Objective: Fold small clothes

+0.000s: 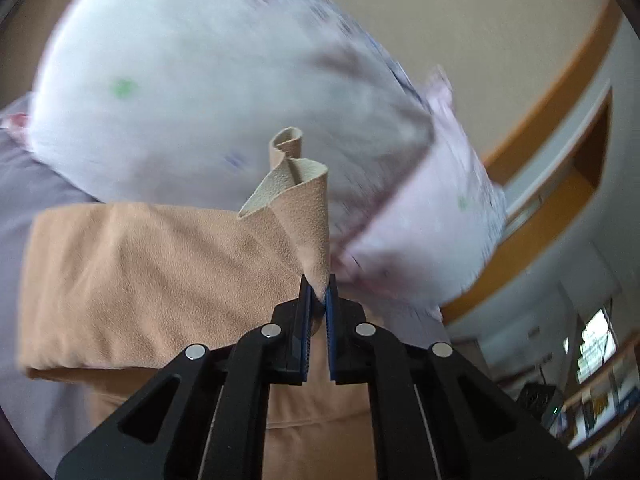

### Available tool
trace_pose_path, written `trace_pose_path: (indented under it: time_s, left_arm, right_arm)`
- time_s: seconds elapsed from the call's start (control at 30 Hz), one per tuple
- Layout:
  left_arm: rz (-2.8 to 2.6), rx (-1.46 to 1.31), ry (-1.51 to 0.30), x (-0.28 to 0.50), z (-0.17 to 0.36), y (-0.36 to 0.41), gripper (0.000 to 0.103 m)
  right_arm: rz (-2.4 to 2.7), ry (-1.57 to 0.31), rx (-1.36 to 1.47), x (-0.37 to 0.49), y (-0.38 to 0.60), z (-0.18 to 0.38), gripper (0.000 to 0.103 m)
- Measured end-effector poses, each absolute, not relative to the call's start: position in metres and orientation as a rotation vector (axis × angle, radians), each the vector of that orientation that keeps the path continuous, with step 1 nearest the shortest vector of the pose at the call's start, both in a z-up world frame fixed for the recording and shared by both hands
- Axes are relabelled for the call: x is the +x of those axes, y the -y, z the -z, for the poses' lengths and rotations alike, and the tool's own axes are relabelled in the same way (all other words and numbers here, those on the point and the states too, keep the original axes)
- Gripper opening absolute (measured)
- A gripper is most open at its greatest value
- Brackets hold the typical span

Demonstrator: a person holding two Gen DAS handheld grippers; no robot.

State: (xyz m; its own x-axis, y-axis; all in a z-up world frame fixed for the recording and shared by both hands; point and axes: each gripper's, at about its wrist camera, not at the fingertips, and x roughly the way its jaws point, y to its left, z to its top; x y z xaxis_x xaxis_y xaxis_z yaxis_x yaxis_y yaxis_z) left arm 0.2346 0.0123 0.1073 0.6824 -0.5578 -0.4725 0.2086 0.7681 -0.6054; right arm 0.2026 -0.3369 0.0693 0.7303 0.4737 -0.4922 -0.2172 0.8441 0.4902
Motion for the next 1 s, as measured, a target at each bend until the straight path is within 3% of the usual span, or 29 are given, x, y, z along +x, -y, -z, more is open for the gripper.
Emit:
trace_pose_path:
  time_s: [0.07,0.17,0.27,0.33,0.37,0.43,0.6,0.7,0.77,1.0]
  left_arm:
    - [0.542,-0.352,-0.868,0.252,-0.072,0.073,0.006]
    - [0.597,-0.137,-1.058,0.245,-0.026,0.144,0.006]
    - [0.625,-0.055,-1.003,0.211,-0.031,0.144,0.008]
    - [0.655,-0.097,-0.933,0.193,-0.054,0.112,0.021]
    - [0.642,-0.11,-0.905,0.195,-0.063,0.094,0.038]
    - [0.507,-0.099,-0.814,0.195,-0.081,0.056,0.056]
    - [0.26,-0.144,-0.841,0.218,-0.075,-0.024,0.057]
    - [0.207,-0.133,-0.901,0.228,-0.057,-0.042,0.057]
    - [0.191,-0.113,-0.937,0.23,-0.045,-0.045,0.057]
    - [0.187,-0.081,-0.955,0.219,-0.024,-0.046,0.057]
  right_arm:
    - [-0.337,-0.694,0.473,0.216,0.355,-0.054,0.083]
    - [-0.29,-0.788,0.601,0.234,0.385,-0.031,0.077]
    - [-0.31,-0.808,0.626,0.24,0.394,-0.027,0.066]
    - [-0.328,-0.829,0.585,0.249,0.388,-0.029,0.053]
    - [-0.342,-0.848,0.568,0.255,0.381,-0.029,0.048]
    - [-0.336,-0.898,0.531,0.269,0.372,-0.024,0.045]
    - [-0.254,-0.987,0.51,0.286,0.364,-0.006,0.042]
    - [-0.228,-1.019,0.446,0.289,0.355,0.005,0.034]
    - [-0.245,-1.047,0.413,0.292,0.348,0.013,0.002]
    - [-0.139,-0.825,0.346,0.302,0.358,-0.024,0.002]
